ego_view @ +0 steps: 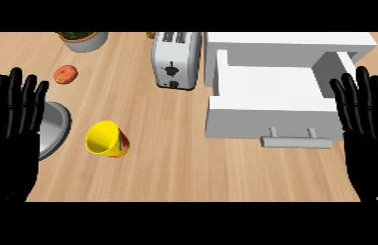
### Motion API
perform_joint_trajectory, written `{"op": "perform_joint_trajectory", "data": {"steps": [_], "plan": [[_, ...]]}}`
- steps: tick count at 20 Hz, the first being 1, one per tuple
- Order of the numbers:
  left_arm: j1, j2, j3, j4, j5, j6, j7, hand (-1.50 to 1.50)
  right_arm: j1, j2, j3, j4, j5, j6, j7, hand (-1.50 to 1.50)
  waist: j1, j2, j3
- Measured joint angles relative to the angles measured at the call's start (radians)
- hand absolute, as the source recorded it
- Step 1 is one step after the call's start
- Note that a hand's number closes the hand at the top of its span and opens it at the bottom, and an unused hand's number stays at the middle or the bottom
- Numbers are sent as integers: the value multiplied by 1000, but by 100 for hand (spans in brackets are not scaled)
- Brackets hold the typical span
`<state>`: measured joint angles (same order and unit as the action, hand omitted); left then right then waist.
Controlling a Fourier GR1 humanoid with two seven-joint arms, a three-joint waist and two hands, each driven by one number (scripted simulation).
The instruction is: Pick up the cup, place it into the drawer and close the drawer
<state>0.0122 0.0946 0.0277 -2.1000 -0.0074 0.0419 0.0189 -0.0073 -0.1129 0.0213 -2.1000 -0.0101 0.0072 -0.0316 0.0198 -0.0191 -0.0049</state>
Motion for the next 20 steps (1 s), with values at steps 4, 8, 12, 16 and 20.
{"op": "perform_joint_trajectory", "data": {"steps": [4, 8, 12, 16, 20], "plan": [[32, 46, 24, -13, 108, -111, -39, -150, -12, 9, -5, 15, 4, -5, -8, -150, -9, 11, 3], [32, 84, 50, 42, 282, -222, -7, -150, -7, -6, 11, 29, -9, 23, 33, -150, -15, 18, 3], [31, 119, 114, 132, 441, -290, 49, -150, -30, -27, 16, 51, -36, 57, 97, -150, -17, 20, 4], [-15, 138, 155, 250, 493, -339, 46, -150, -71, -41, -8, 99, -63, 88, 120, -150, -19, 20, 4], [-15, 157, 189, 342, 477, -383, 16, -150, -105, -46, -31, 153, -72, 108, 104, -150, -19, 20, 5]]}}
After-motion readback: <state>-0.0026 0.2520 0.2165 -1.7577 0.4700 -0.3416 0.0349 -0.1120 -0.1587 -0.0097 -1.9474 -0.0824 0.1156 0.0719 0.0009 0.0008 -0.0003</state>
